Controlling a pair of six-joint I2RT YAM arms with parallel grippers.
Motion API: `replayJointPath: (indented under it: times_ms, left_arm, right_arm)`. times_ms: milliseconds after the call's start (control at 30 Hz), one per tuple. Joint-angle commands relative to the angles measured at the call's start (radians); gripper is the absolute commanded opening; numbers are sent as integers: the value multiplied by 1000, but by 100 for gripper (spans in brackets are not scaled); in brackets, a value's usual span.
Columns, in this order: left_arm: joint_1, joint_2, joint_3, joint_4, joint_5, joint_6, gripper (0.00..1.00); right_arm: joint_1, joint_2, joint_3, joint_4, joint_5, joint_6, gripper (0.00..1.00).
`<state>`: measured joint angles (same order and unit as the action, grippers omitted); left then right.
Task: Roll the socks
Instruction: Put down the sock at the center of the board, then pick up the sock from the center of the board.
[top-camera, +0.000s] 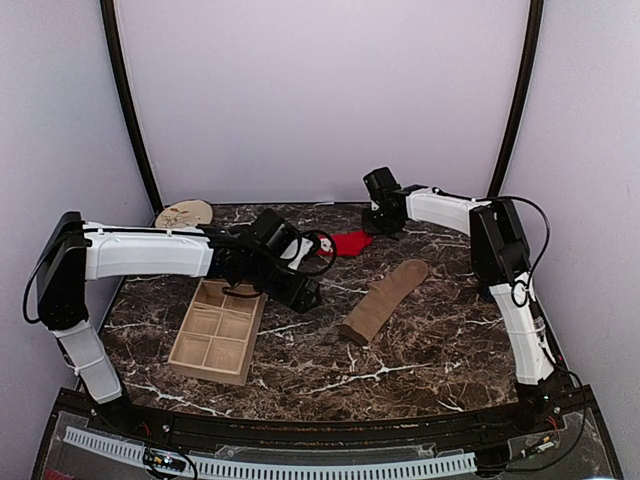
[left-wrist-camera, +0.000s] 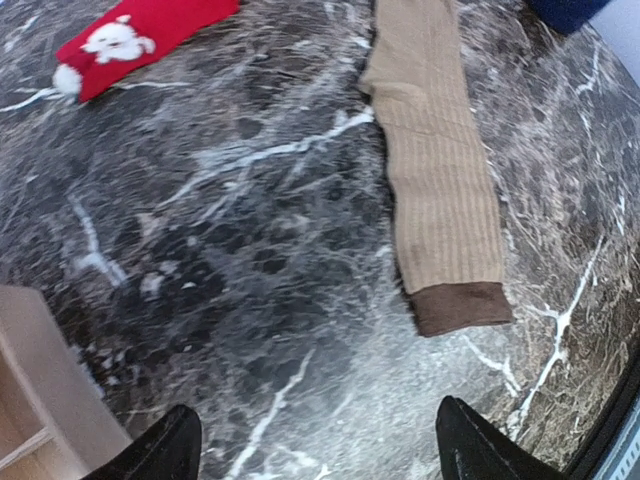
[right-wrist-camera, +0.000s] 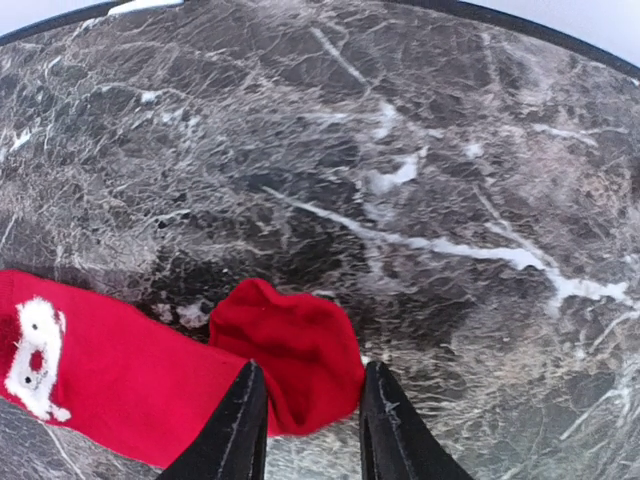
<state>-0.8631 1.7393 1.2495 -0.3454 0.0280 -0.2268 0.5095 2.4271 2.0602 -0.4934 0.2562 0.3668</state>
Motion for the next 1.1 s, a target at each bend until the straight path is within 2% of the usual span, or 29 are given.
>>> replayJointPath:
  times_ms: [0, 33, 100, 233, 700, 933, 1067]
  left_arm:
    - [-65, 69, 80, 22, 88, 51, 85]
    - [-76, 90, 93, 27, 106, 53, 85]
    - [-88, 122, 109, 36, 146, 45, 86]
    - [-108, 154, 122, 50, 181, 23, 86]
    - [-150, 313, 226, -11, 44, -65, 86]
    - [-160, 378, 280, -97, -101, -124, 85]
    - [-160, 405, 295, -126, -115, -144, 73]
  right_arm:
    - [-24, -80, -27, 33, 13, -21, 38]
    - [-27, -87, -37, 31, 9, -22, 46]
    - [-29, -119, -76, 45, 7, -27, 56]
    - [-35, -210, -206, 104, 6, -30, 66]
    - [-43, -474, -594, 173, 5, -13, 66]
    - [-46, -549, -715, 173, 21, 0, 67]
    - [-52, -565, -762, 171, 25, 4, 67]
